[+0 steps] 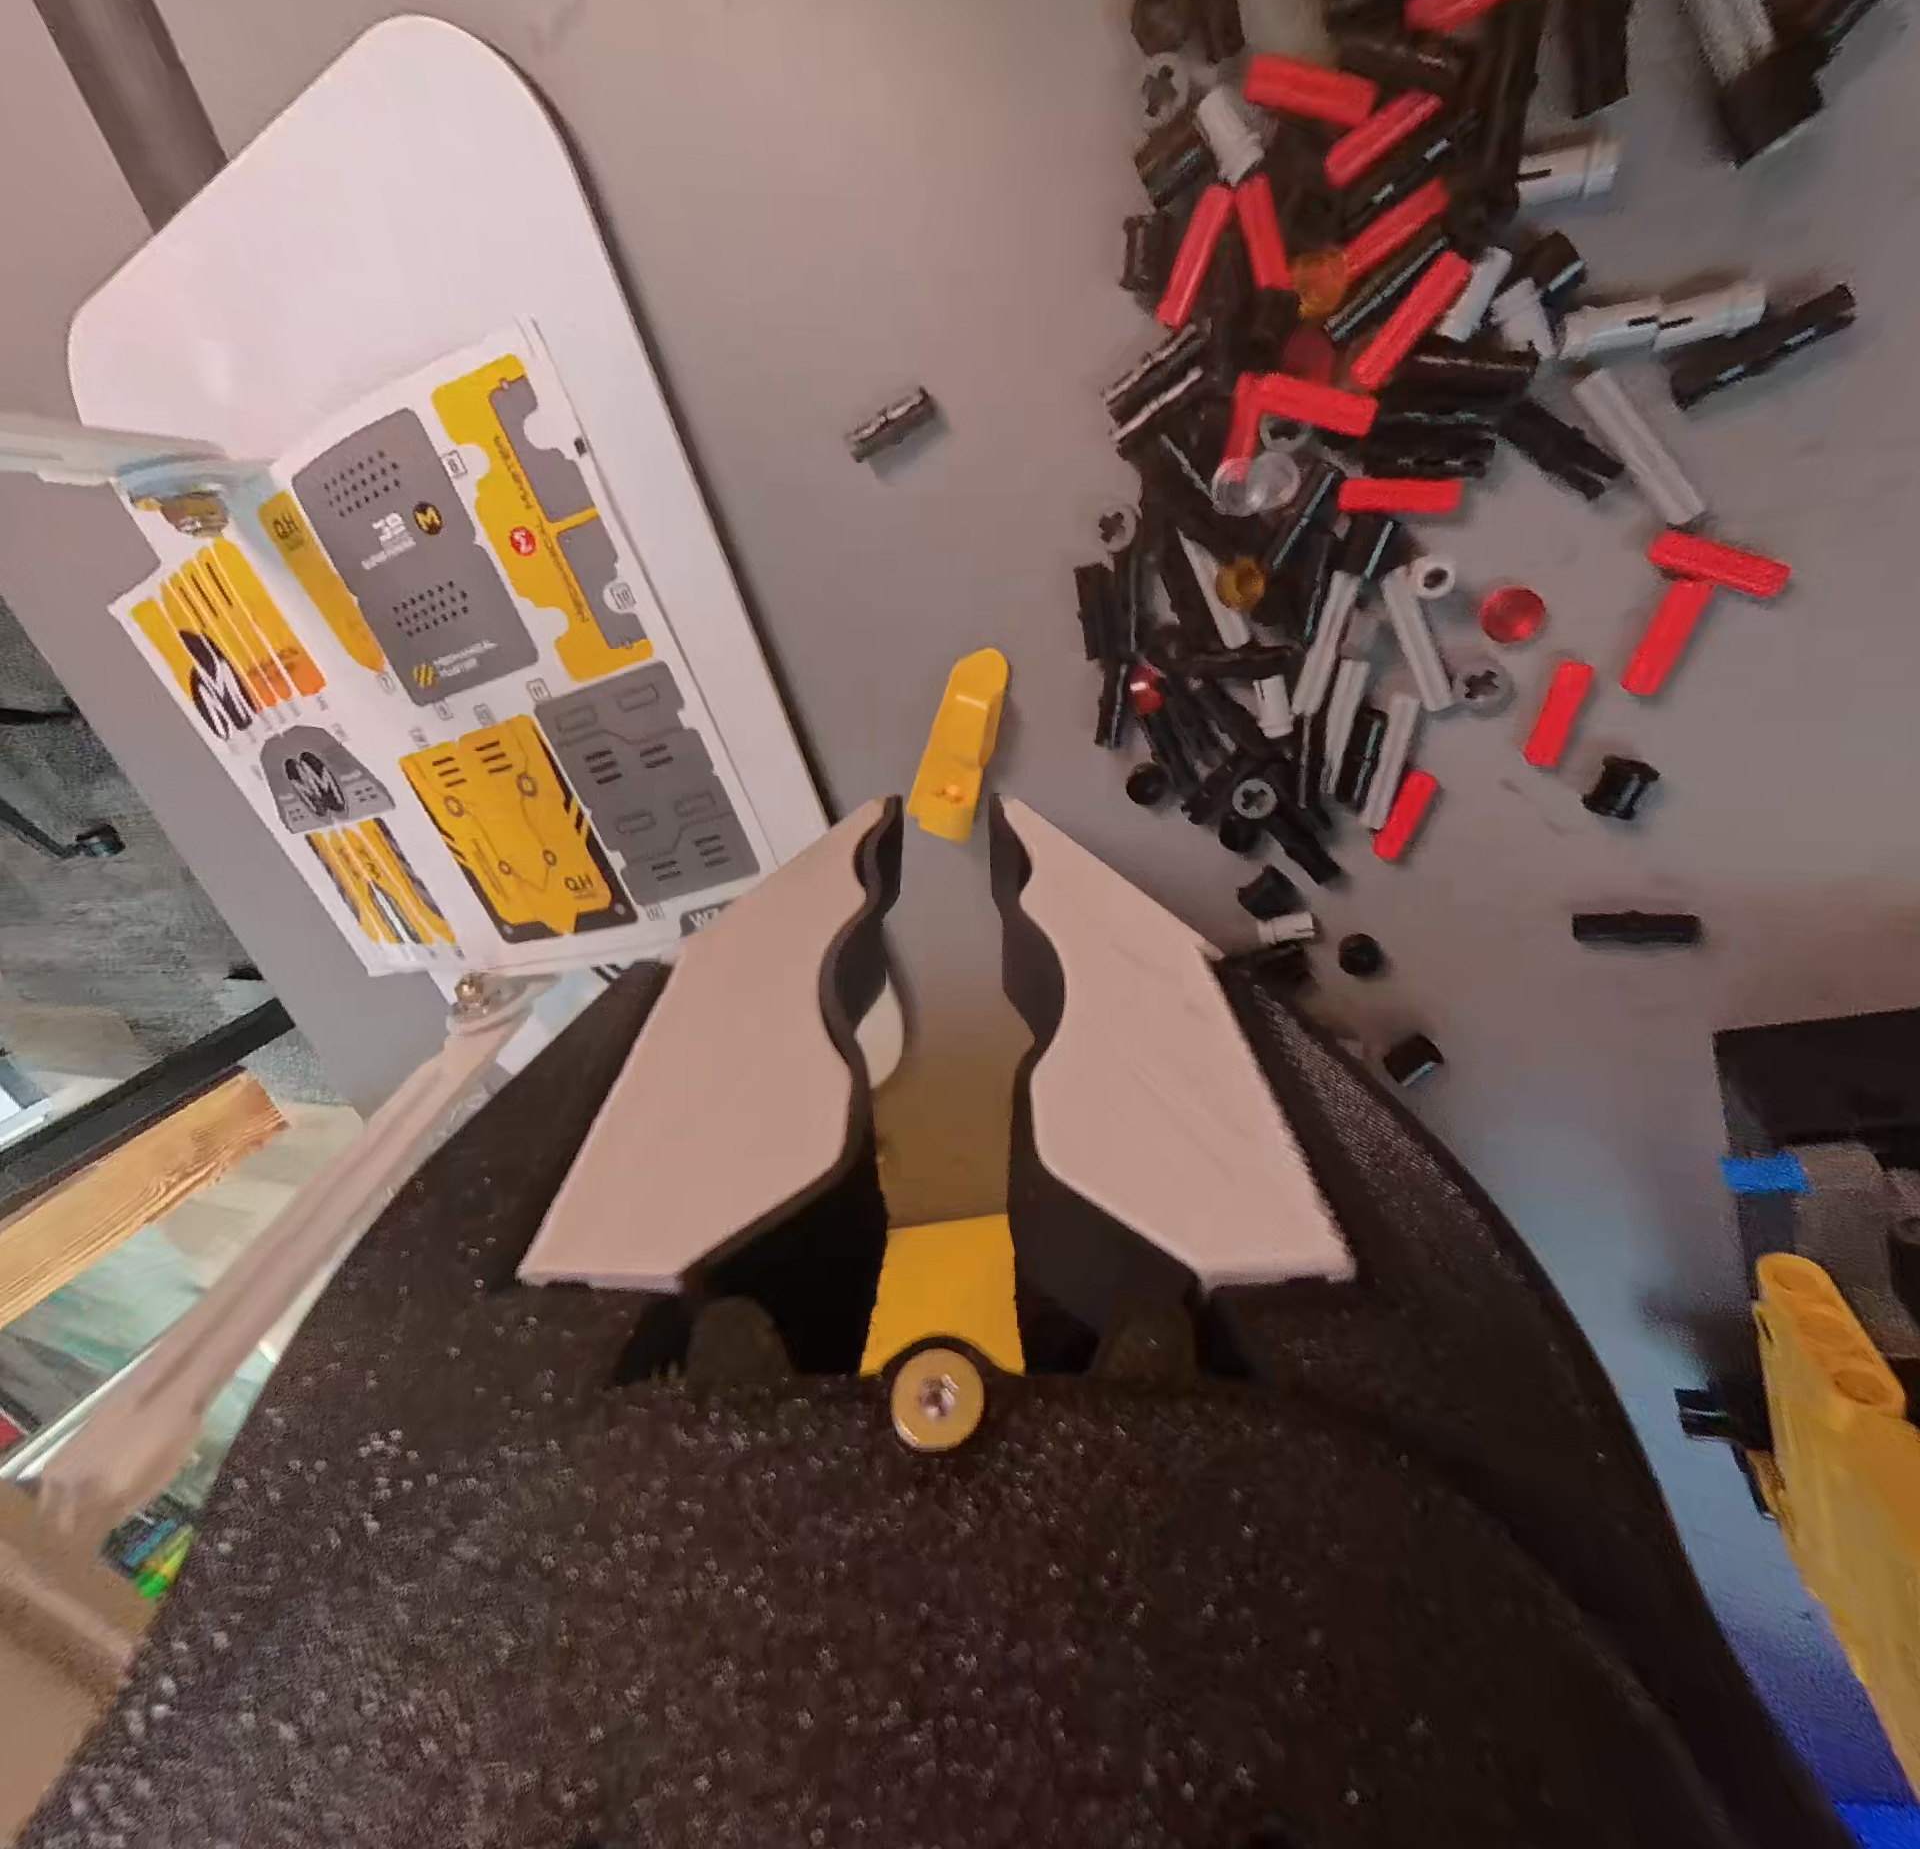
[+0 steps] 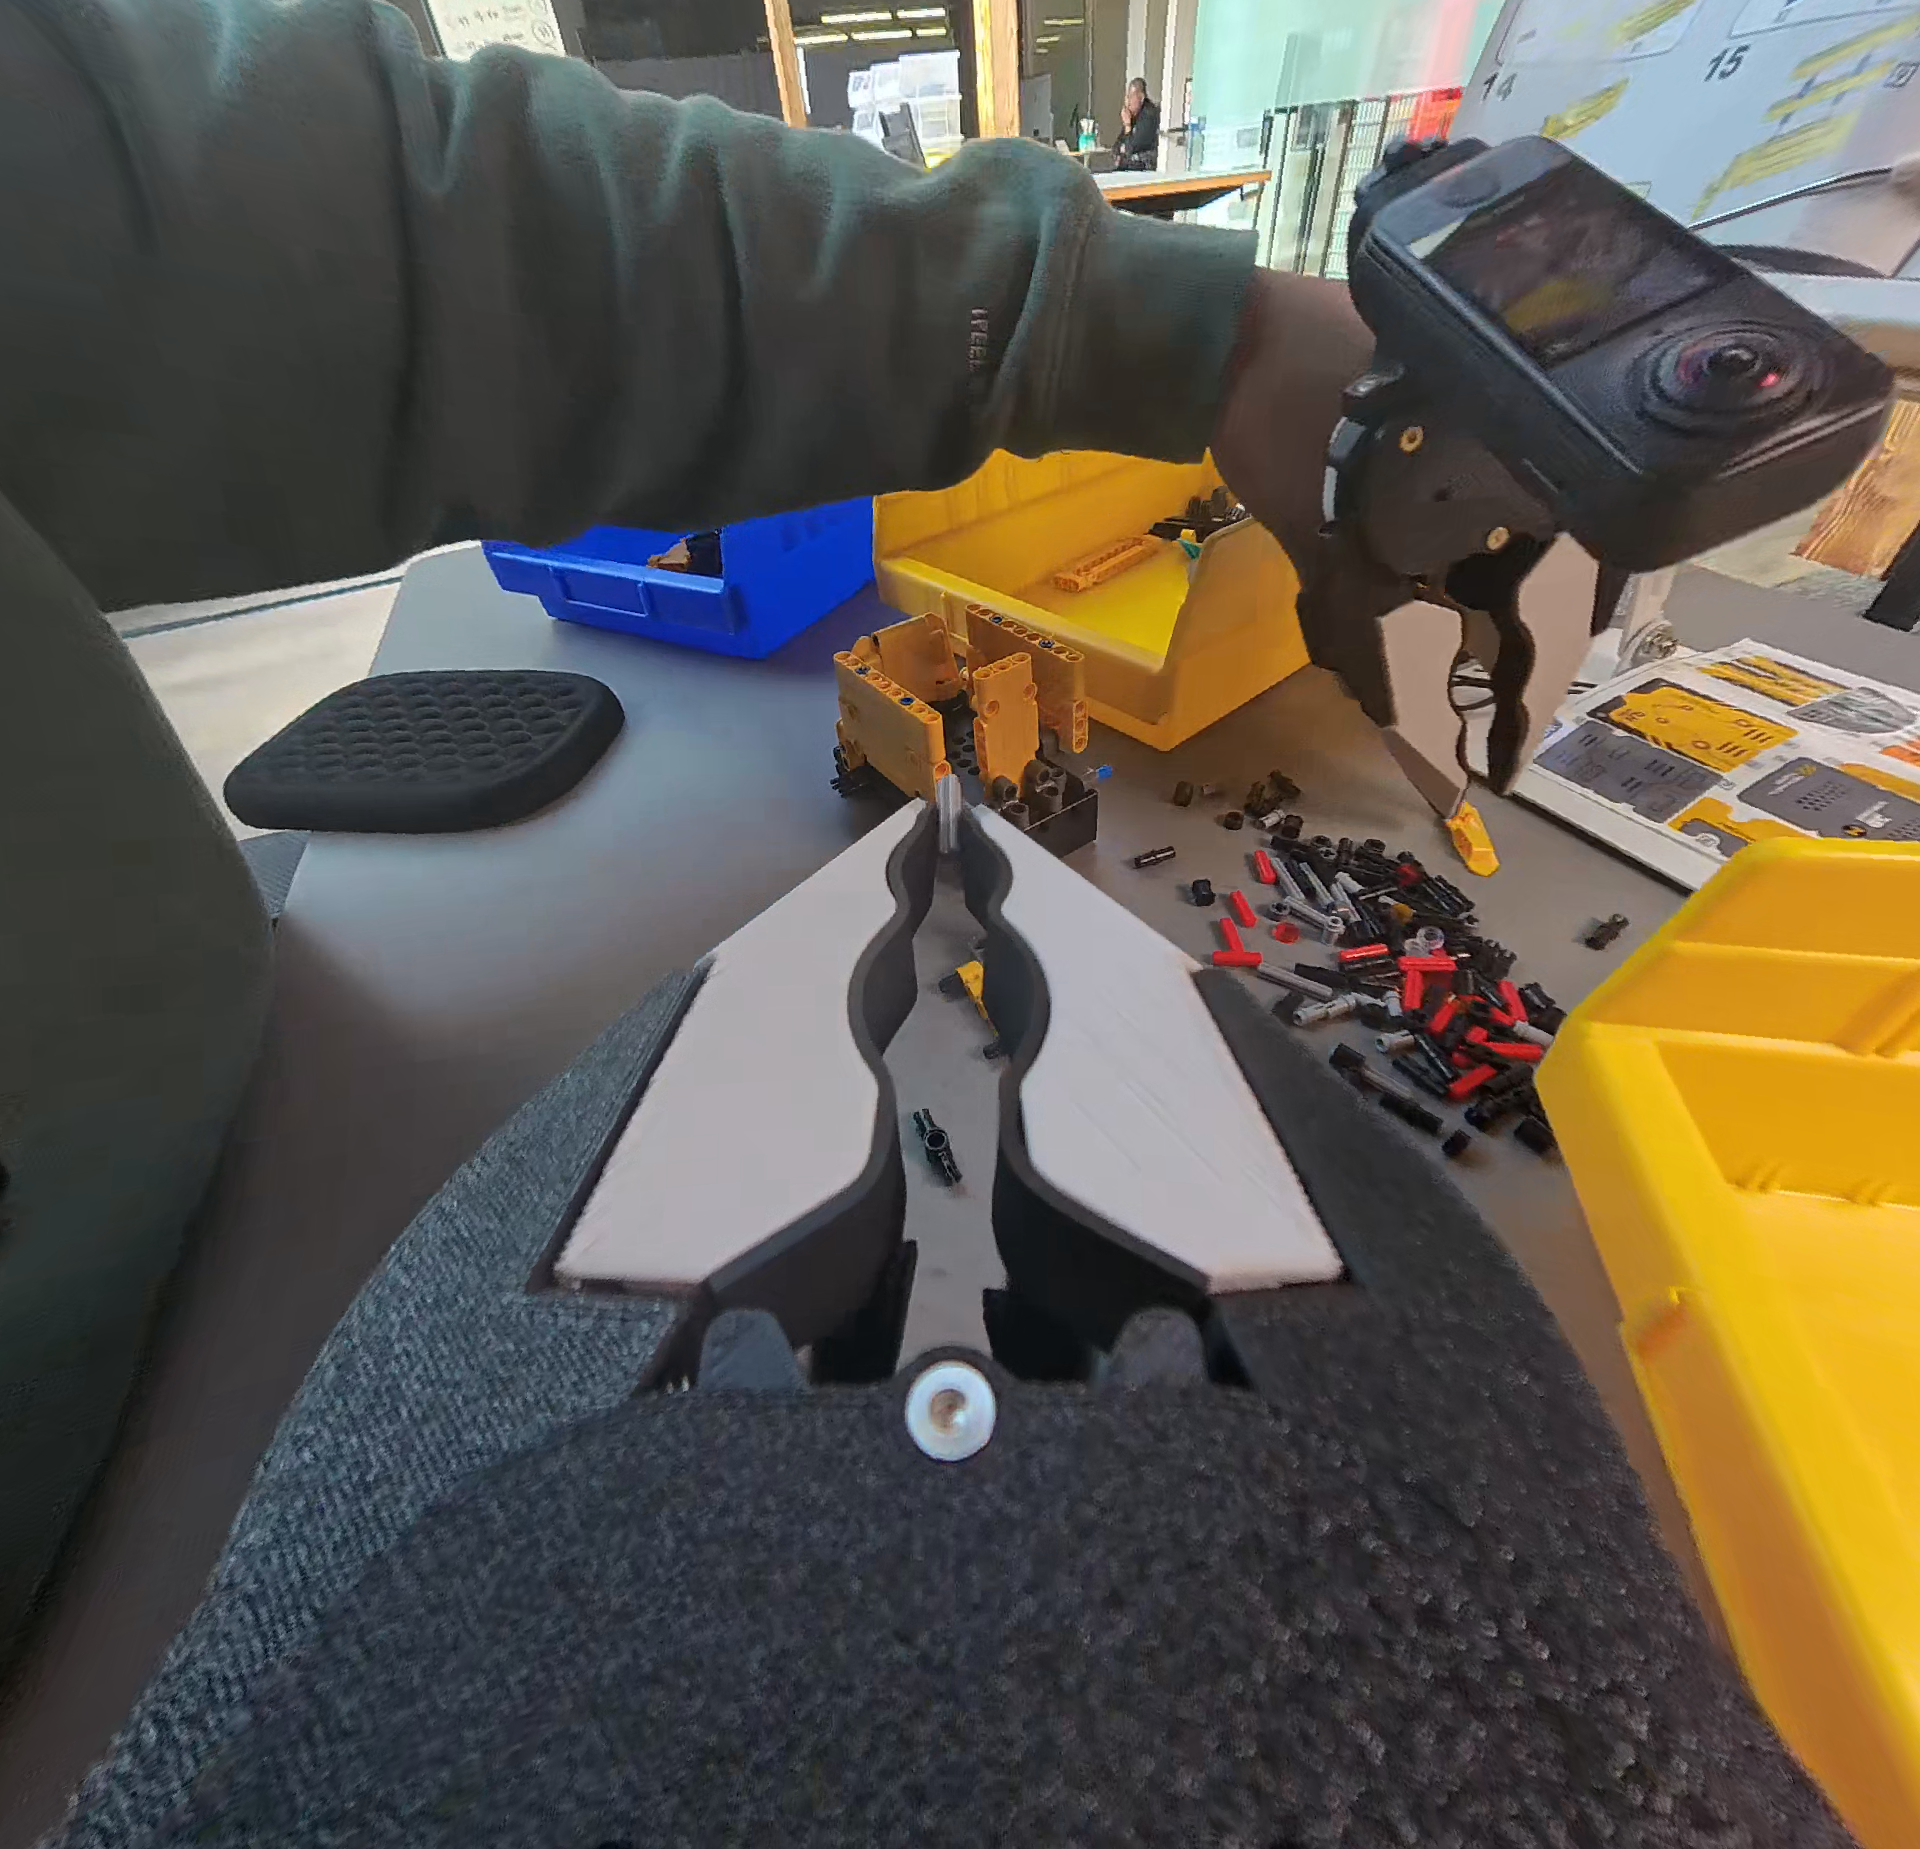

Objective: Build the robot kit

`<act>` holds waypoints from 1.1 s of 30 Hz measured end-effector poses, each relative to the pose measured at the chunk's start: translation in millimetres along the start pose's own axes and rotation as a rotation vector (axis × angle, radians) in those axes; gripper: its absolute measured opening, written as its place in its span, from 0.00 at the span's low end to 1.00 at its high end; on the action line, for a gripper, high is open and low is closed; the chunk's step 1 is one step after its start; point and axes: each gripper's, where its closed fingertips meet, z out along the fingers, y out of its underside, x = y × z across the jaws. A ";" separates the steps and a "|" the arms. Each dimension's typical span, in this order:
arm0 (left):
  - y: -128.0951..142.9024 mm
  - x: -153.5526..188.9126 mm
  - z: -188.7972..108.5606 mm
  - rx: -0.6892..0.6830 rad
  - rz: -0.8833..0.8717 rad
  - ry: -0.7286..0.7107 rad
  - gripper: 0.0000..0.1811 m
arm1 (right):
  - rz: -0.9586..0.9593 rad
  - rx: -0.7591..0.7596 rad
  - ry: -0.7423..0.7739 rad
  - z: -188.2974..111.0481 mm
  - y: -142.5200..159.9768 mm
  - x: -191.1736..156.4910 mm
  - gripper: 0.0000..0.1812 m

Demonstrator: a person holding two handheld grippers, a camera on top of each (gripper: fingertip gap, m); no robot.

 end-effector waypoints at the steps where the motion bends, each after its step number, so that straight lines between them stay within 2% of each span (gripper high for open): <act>1: -2.3 -0.6 4.5 -0.002 0.002 0.028 0.07 | 0.001 0.004 -0.003 -0.8 -0.7 0.1 0.02; 4: -2.4 -1.6 14.0 -0.039 0.029 0.085 0.06 | -0.007 0.004 -0.009 -1.7 -1.1 0.1 0.02; 12: -3.9 1.5 14.6 -0.053 -0.047 0.219 0.04 | -0.012 -0.011 -0.031 0.9 2.2 -2.9 0.02; 16: -8.0 1.3 5.8 -0.012 -0.063 0.180 0.03 | -0.036 -0.002 -0.017 1.1 1.7 -3.5 0.02; 18: -23.4 -1.1 -21.1 0.128 -0.099 0.124 0.03 | -0.051 0.019 0.007 -0.2 -1.7 -0.5 0.02; 21: -49.5 3.8 -85.6 0.405 -0.165 0.018 0.03 | -0.077 0.070 0.052 -3.8 -10.9 5.3 0.02; 24: -67.4 30.5 -152.8 0.699 -0.238 -0.045 0.03 | -0.093 0.134 0.079 -7.8 -22.6 6.8 0.02; 27: -75.1 71.7 -205.3 0.985 -0.339 -0.051 0.04 | -0.118 0.192 0.090 -10.3 -32.5 2.5 0.02; 30: -77.6 121.3 -229.2 1.177 -0.444 0.011 0.04 | -0.144 0.251 0.070 -9.5 -42.1 -9.8 0.02; 33: -79.2 161.7 -233.3 1.315 -0.576 0.104 0.04 | -0.153 0.291 -0.011 -2.9 -47.7 -32.3 0.02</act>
